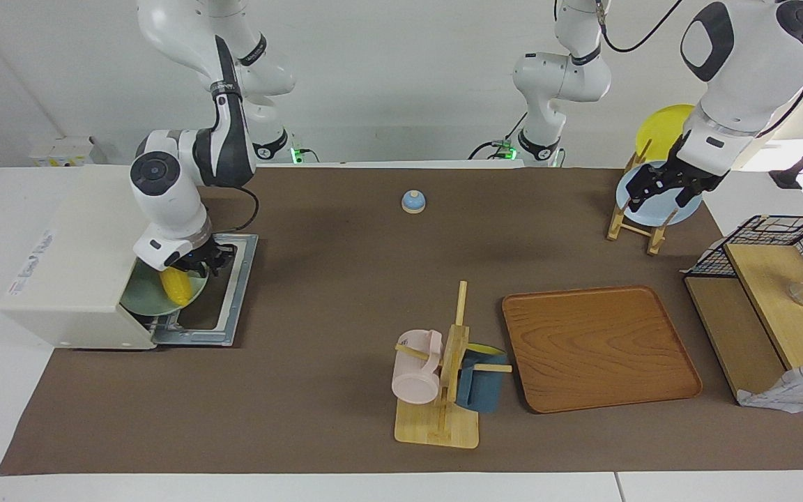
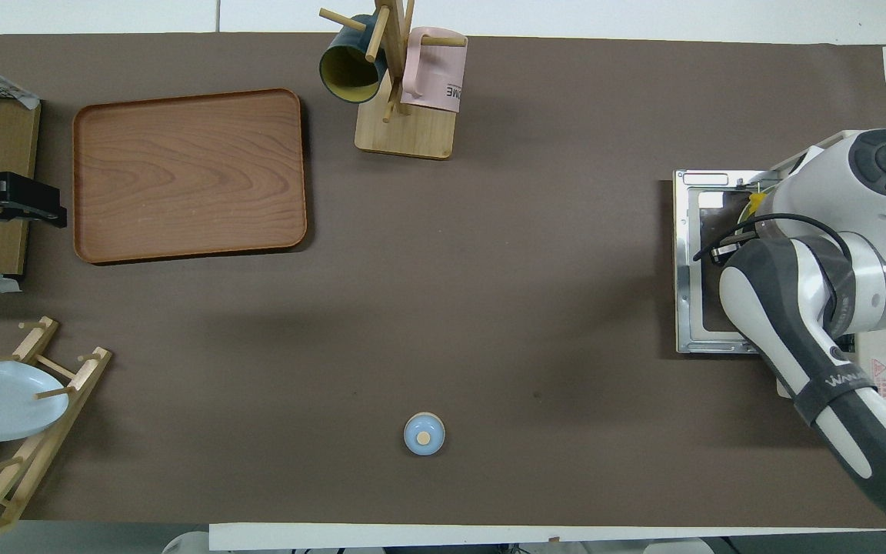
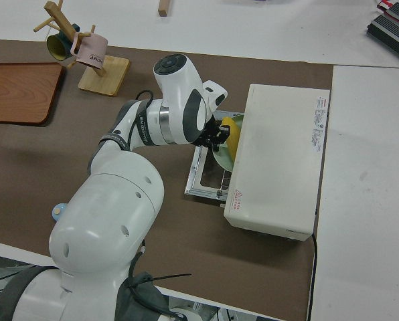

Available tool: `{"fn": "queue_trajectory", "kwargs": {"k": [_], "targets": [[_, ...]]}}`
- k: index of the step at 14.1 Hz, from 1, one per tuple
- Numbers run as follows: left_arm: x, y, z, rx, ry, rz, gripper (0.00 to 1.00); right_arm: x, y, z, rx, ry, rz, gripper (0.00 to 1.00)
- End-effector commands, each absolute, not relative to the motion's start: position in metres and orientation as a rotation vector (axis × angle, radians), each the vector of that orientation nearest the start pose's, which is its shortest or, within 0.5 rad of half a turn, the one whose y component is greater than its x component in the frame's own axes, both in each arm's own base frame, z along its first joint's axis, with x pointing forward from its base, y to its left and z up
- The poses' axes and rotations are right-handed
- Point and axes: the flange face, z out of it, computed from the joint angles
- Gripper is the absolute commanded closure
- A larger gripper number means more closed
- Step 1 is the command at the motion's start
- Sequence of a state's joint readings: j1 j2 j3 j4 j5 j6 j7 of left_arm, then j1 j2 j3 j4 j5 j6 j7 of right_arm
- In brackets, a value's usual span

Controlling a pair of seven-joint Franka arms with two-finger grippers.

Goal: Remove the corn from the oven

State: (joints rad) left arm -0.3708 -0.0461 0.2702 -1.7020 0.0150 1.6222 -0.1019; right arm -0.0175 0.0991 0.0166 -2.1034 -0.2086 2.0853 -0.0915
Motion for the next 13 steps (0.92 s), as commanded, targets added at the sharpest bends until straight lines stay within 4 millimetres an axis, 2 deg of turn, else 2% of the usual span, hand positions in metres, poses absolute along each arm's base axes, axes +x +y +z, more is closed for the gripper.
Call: {"fn": "queue_trajectory", "kwargs": {"k": [1,2,3,4,5,7,9,10,11,12,13], "targets": [[0.536,-0.047,0.595,-3.147,-0.001,0.053,0.00,0.543,-0.001,0.366,-3.333,-0.490,0.218,1.00],[0.537,-0.047,0.595,-3.147,-0.001,0.050,0.00,0.544,0.007,0.370,-3.340,-0.513,0.238,1.00],[0.536,-0.047,0.595,-3.147,-0.001,0.053,0.00,0.551,0.024,0.381,-3.345,-0.534,0.253,1.00],[0.536,-0.047,0.595,-3.147,-0.001,0.053,0.00,0.559,0.055,0.395,-3.359,-0.535,0.257,1.00],[0.536,-0.047,0.595,-3.147,-0.001,0.053,0.00,0.564,0.092,0.407,-3.380,-0.504,0.243,1.00],[0.536,-0.047,0.595,-3.147,-0.001,0.053,0.00,0.565,0.196,0.428,-3.422,-0.433,0.199,1.00],[0.535,-0.047,0.594,-3.146,-0.001,0.067,0.00,0.577,0.294,0.424,-3.458,-0.304,0.223,1.00],[0.535,-0.046,0.594,-3.145,-0.003,0.067,0.00,0.576,0.330,0.417,-3.438,-0.256,0.230,1.00],[0.535,-0.045,0.594,-3.145,-0.012,0.072,0.00,0.572,0.362,0.408,-3.402,-0.201,0.243,1.00],[0.534,-0.044,0.593,-3.140,-0.012,0.076,0.00,0.557,0.405,0.387,-3.384,-0.148,0.250,1.00],[0.535,-0.039,0.593,-3.140,-0.026,0.078,0.00,0.548,0.437,0.373,-3.375,-0.075,0.197,1.00]]}}
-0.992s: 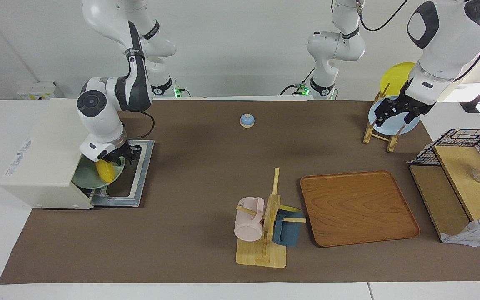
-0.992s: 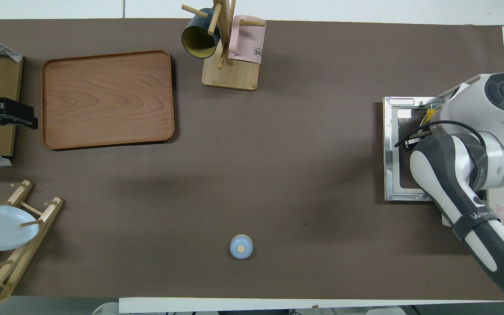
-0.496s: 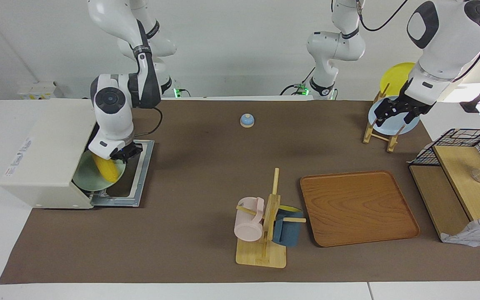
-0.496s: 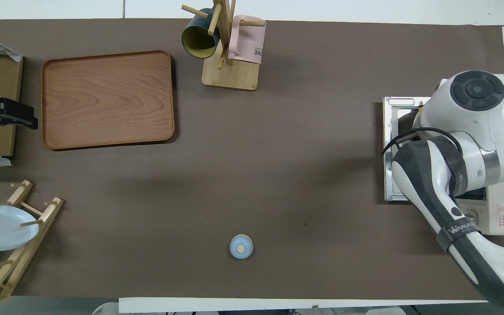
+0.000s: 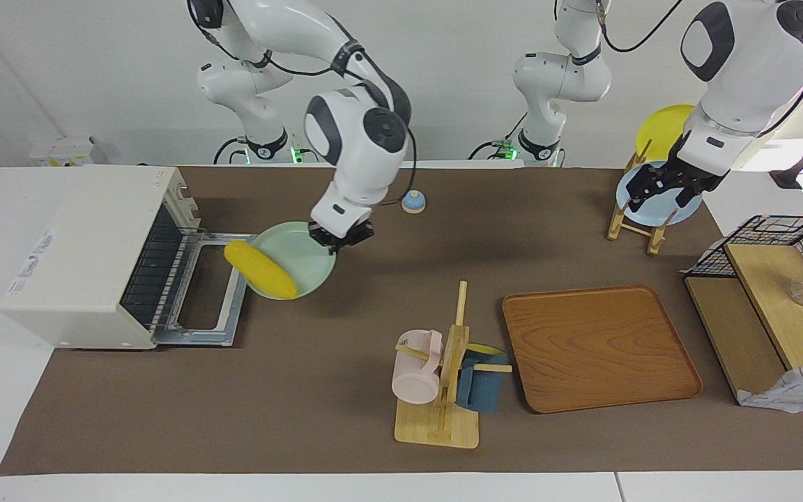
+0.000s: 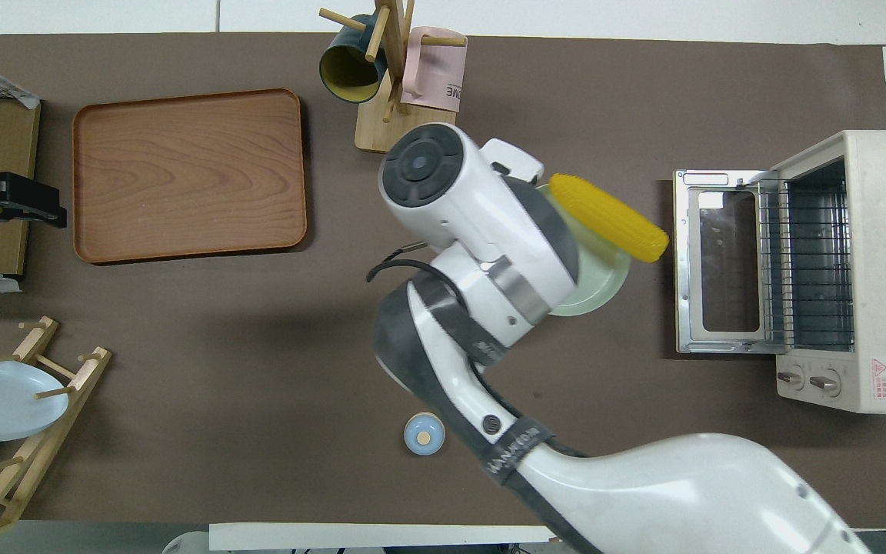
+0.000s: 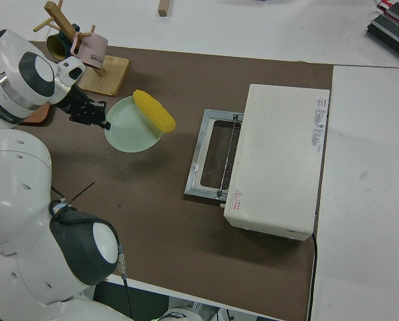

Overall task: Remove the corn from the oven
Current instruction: 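Pull the green plate with corn out of the oven with the right gripper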

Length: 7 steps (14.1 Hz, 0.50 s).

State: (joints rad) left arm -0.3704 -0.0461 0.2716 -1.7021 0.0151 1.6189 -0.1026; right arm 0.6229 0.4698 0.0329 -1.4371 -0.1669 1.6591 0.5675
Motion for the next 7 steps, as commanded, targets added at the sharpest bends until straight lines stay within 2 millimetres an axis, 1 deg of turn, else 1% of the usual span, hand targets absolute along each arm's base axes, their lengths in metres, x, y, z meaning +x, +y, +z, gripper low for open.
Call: {"fn": "queue_trajectory", "kwargs": {"k": [1,2,3,4,6,7], "targets": [[0.536,-0.028,0.593,-3.141,-0.057,0.071,0.00,0.535,0.472,0.354,-3.366,-0.052,0.149,1.00],[0.535,-0.025,0.590,-3.142,-0.060,0.069,0.00,0.530,0.494,0.343,-3.351,-0.042,0.113,1.00],[0.534,-0.025,0.588,-3.141,-0.065,0.076,0.00,0.525,0.507,0.332,-3.339,-0.060,0.116,1.00],[0.534,-0.025,0.587,-3.141,-0.067,0.084,0.00,0.522,0.515,0.327,-3.321,-0.049,0.106,0.99],[0.532,-0.024,0.588,-3.142,-0.072,0.091,0.00,0.518,0.527,0.329,-3.278,-0.041,0.066,0.96],[0.531,-0.024,0.585,-3.141,-0.071,0.103,0.00,0.516,0.534,0.330,-3.253,-0.035,0.044,0.86]]}}
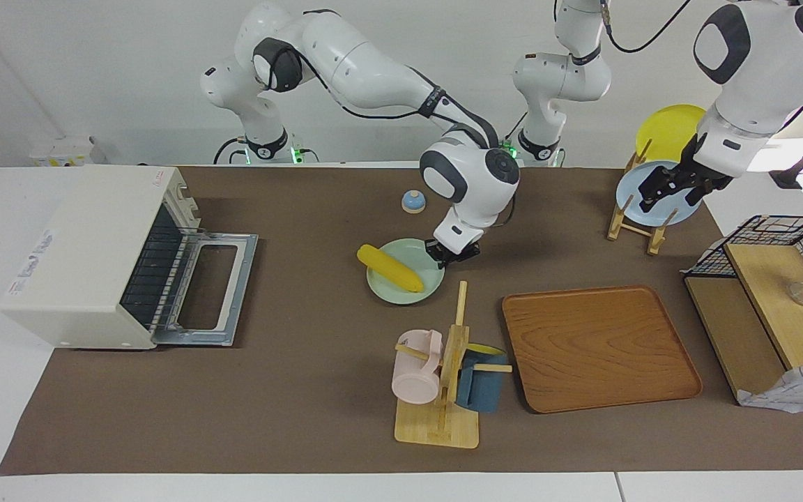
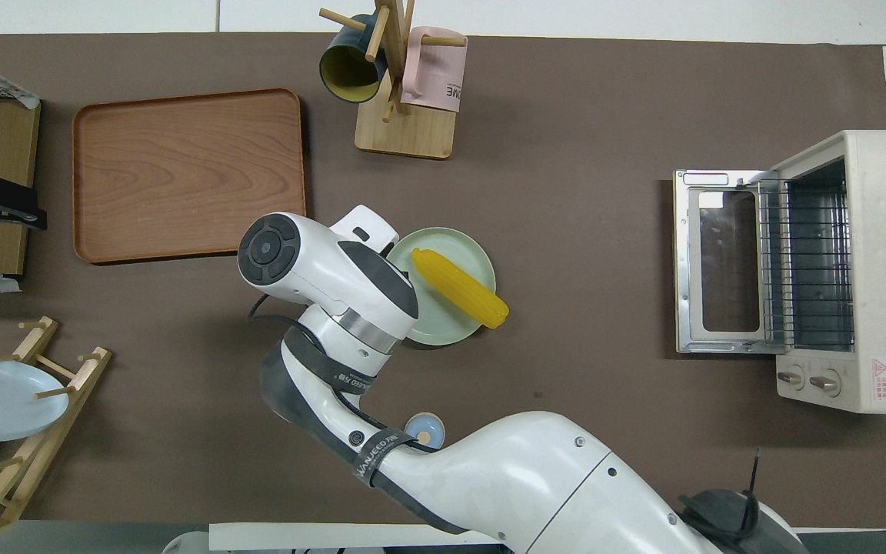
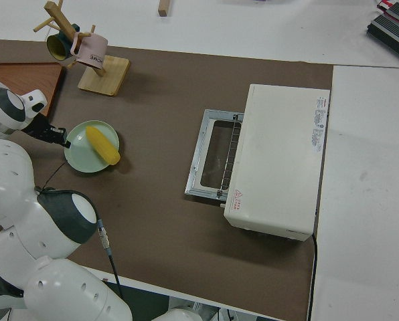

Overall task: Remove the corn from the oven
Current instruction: 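Pull the green plate with corn out of the oven with the right gripper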

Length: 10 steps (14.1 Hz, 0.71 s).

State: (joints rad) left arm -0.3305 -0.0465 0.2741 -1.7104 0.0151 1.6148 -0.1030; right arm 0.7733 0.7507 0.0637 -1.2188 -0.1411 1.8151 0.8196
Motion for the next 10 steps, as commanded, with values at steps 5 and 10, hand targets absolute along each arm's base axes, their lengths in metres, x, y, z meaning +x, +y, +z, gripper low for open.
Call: {"fn": "queue_trajectory", "kwargs": {"k": [5,10], "targets": [[0.519,-0.038,0.562,-3.145,-0.321,0.019,0.00,0.548,0.508,0.396,-3.115,0.183,0.060,0.55],[0.490,-0.171,0.458,-3.135,-0.437,-0.027,0.00,0.594,0.314,0.442,-3.202,0.023,0.185,0.69]]}}
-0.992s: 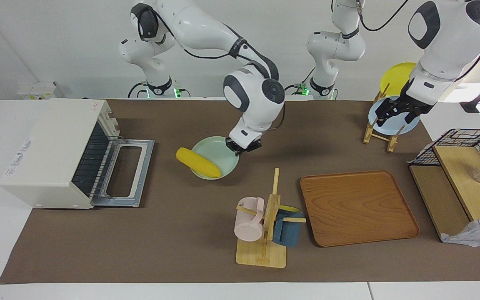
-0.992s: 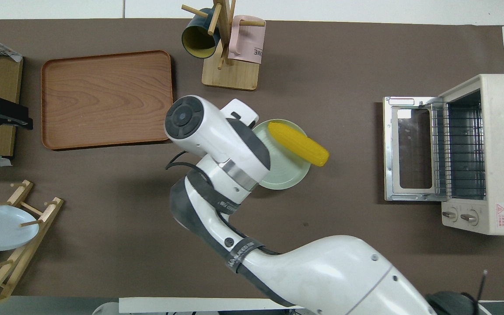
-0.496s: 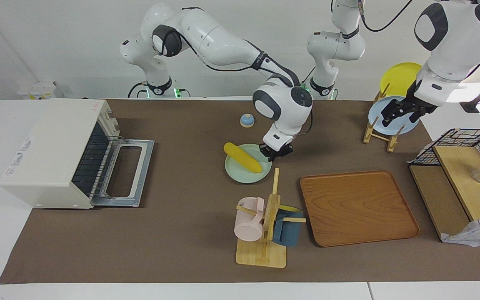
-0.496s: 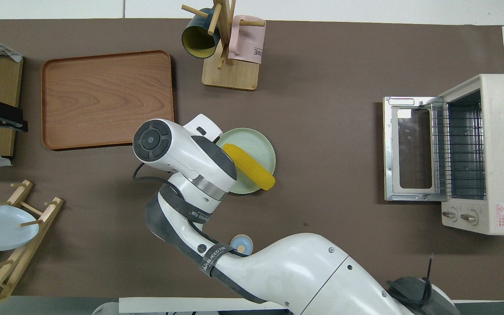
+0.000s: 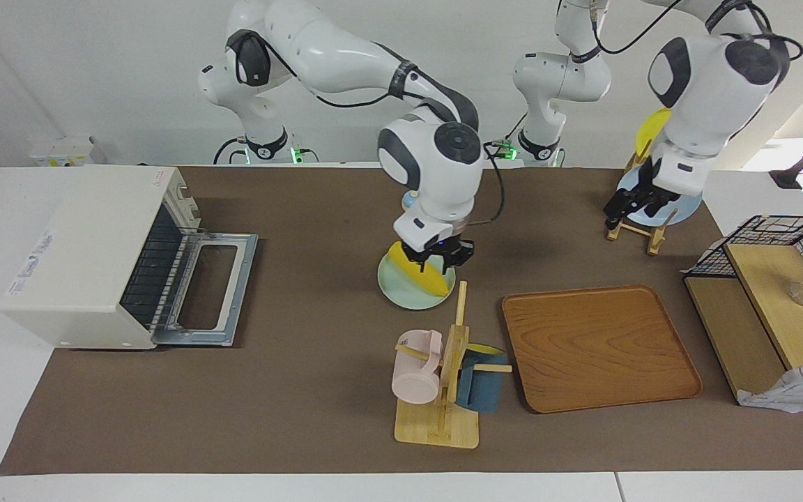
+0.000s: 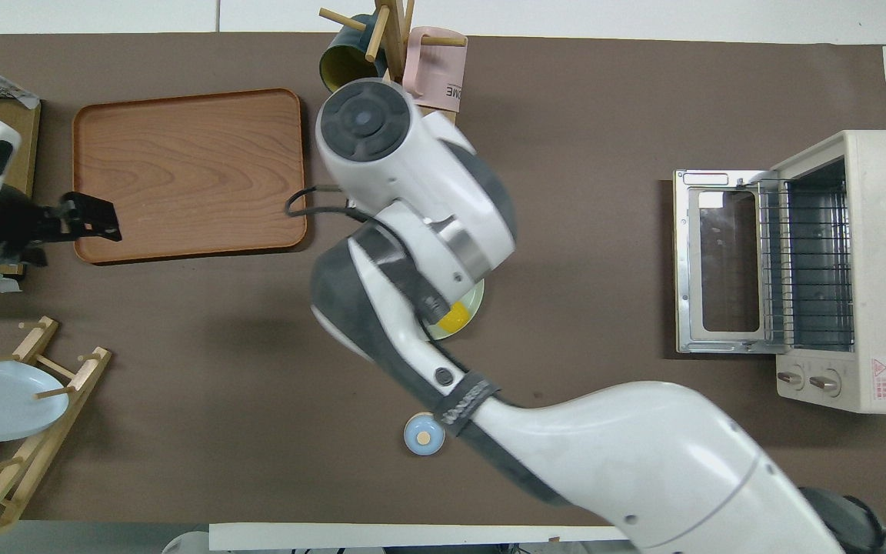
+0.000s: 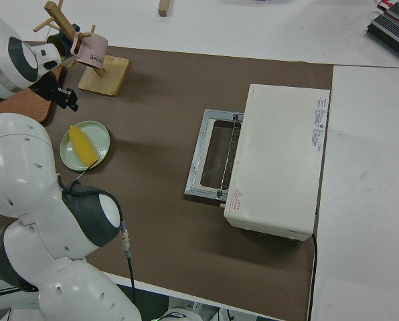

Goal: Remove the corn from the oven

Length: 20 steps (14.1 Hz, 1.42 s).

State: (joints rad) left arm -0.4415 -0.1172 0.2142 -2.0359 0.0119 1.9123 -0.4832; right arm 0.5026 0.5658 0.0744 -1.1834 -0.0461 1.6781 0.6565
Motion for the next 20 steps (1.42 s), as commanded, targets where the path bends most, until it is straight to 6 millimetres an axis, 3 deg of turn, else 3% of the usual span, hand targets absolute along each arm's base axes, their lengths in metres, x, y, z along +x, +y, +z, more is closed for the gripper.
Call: {"fn": "queue_trajectory", "kwargs": {"k": [1,2,4,6,7,9,12,13,14,15,18,20], "targets": [[0.490,-0.215,0.433,-3.124,-0.492,-0.054,0.00,0.590,0.288,0.426,-3.230,-0.003,0.195,0.80],[0.485,-0.269,0.422,-3.126,-0.577,-0.107,0.00,0.589,0.254,0.404,-3.250,0.023,0.214,0.90],[0.474,-0.355,0.391,-3.123,-0.626,-0.147,0.00,0.578,0.219,0.369,-3.244,0.030,0.193,0.99],[0.457,-0.418,0.366,-3.130,-0.665,-0.177,0.00,0.573,0.144,0.333,-3.222,-0.091,0.171,1.00],[0.459,-0.434,0.356,-3.146,-0.739,-0.143,0.00,0.575,0.113,0.322,-3.219,-0.152,0.192,1.00],[0.466,-0.456,0.339,-3.156,-0.777,-0.099,0.00,0.576,0.087,0.313,-3.242,-0.192,0.214,1.00],[0.453,-0.462,0.314,-3.130,-0.717,-0.063,0.05,0.571,0.083,0.305,-3.248,-0.193,0.223,1.00],[0.451,-0.461,0.312,-3.121,-0.713,-0.051,0.30,0.571,0.081,0.304,-3.262,-0.214,0.221,1.00],[0.451,-0.460,0.311,-3.110,-0.709,-0.043,0.80,0.570,0.079,0.304,-3.291,-0.258,0.227,1.00],[0.451,-0.461,0.313,-3.108,-0.702,-0.043,0.93,0.571,0.077,0.305,-3.328,-0.313,0.227,1.00],[0.464,-0.458,0.332,-3.080,-0.525,-0.045,1.00,0.571,0.070,0.308,-3.427,-0.468,0.247,1.00],[0.488,-0.436,0.345,-3.053,-0.433,-0.010,1.00,0.578,0.070,0.320,-3.455,-0.483,0.254,1.00]]}}
